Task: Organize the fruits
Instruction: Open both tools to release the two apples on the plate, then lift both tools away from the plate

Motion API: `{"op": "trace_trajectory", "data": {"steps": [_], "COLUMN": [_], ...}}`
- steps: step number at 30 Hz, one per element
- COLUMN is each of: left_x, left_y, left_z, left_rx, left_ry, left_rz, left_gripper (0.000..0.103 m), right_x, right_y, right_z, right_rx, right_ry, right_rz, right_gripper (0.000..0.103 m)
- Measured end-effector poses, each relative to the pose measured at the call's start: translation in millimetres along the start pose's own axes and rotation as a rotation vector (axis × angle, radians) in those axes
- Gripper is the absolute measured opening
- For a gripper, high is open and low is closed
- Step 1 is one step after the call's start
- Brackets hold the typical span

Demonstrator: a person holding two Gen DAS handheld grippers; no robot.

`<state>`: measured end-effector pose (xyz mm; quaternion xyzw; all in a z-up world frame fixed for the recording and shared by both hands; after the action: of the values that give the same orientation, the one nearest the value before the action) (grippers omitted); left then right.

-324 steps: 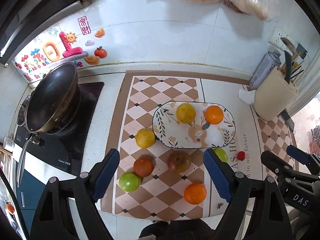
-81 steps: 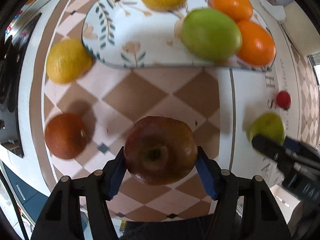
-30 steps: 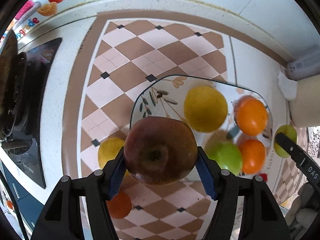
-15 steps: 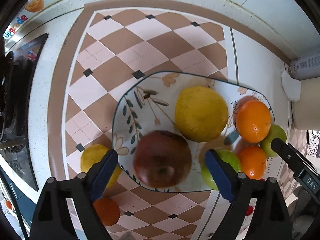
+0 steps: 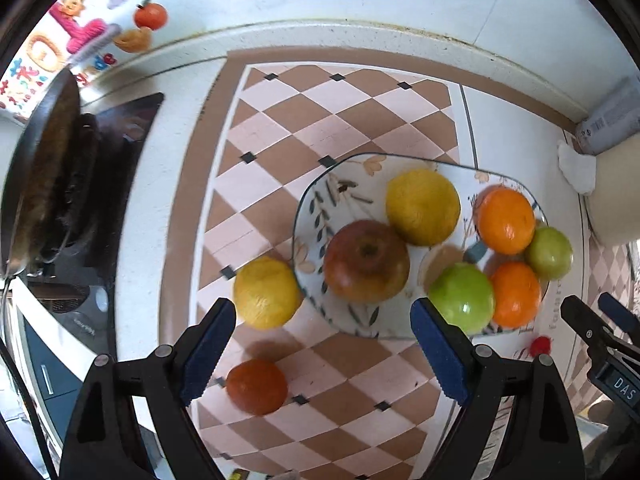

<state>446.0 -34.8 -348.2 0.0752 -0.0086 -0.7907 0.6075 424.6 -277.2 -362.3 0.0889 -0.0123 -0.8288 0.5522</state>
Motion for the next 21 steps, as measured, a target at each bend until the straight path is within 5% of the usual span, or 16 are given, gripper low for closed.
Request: {"op": "trace_trajectory", "data": {"steps": [21], "left_x": [25], "left_y": [-67], "left_z": [104], "left_rx": [0.22], "left_ry": [0.035], "left_rz": [-0.02], "left_gripper": [0.089], "right_x": [6], "right_y": [-73], "right_z": [109], "right_rx": [0.151], "right_ry": [0.043], "right_rz": [0.019], "right_gripper": [0.094]}}
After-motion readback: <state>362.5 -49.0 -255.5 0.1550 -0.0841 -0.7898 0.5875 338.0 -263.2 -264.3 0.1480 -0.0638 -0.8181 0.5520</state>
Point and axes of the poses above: each gripper's, at about its wrist camera, not at the fingertips, and z roughly against the way its jaws point, x to its right, y to its top, the point moved 6 cm from there along -z, roughly the way its jaws point, and after that the axes turned 15 degrees about -z, right-handed, at the moved point
